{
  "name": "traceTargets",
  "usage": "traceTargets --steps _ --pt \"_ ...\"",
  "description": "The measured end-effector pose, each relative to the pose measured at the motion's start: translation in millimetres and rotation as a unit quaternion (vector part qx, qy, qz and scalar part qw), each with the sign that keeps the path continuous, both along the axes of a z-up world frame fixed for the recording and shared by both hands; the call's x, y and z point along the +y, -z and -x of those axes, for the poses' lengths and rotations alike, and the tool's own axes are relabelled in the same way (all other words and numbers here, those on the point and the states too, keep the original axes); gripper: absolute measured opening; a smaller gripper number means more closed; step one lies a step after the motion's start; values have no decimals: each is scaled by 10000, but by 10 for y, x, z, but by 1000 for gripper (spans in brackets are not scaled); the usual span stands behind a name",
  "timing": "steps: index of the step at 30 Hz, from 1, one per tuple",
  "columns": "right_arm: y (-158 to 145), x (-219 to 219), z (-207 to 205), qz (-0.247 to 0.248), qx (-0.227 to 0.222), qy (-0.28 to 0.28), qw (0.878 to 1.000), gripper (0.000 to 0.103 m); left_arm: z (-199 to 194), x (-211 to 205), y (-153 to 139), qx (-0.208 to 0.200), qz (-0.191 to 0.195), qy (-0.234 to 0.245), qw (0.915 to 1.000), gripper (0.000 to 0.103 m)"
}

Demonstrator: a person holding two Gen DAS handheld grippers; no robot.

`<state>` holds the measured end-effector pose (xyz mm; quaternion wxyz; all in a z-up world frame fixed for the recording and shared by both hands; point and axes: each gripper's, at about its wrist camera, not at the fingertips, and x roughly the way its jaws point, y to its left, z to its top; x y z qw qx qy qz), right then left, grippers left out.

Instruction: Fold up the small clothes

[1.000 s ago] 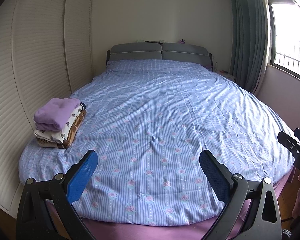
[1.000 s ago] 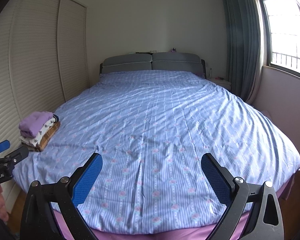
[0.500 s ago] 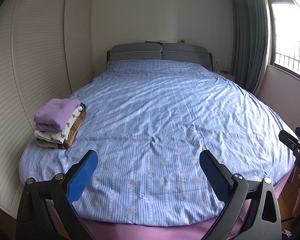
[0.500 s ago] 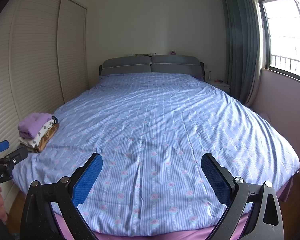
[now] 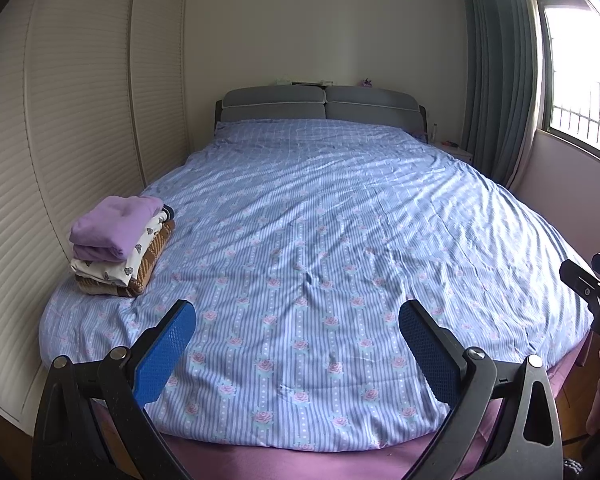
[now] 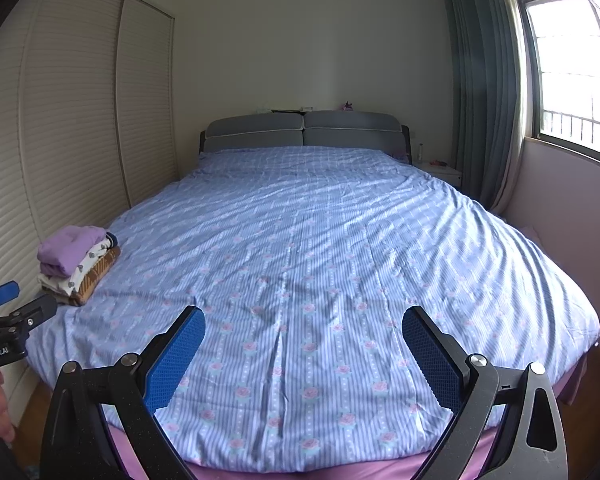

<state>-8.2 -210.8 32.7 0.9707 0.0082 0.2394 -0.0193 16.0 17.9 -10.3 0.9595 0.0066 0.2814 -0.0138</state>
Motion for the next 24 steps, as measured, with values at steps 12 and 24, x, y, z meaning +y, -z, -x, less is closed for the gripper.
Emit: traceTargets --steps 12,24 --pt "-24 1 9 -8 -29 -7 10000 100 7 4 -7 -7 11 -4 10000 103" --pt "-26 6 24 -17 -36 -15 10000 100 59 -9 -23 -18 13 19 10000 103"
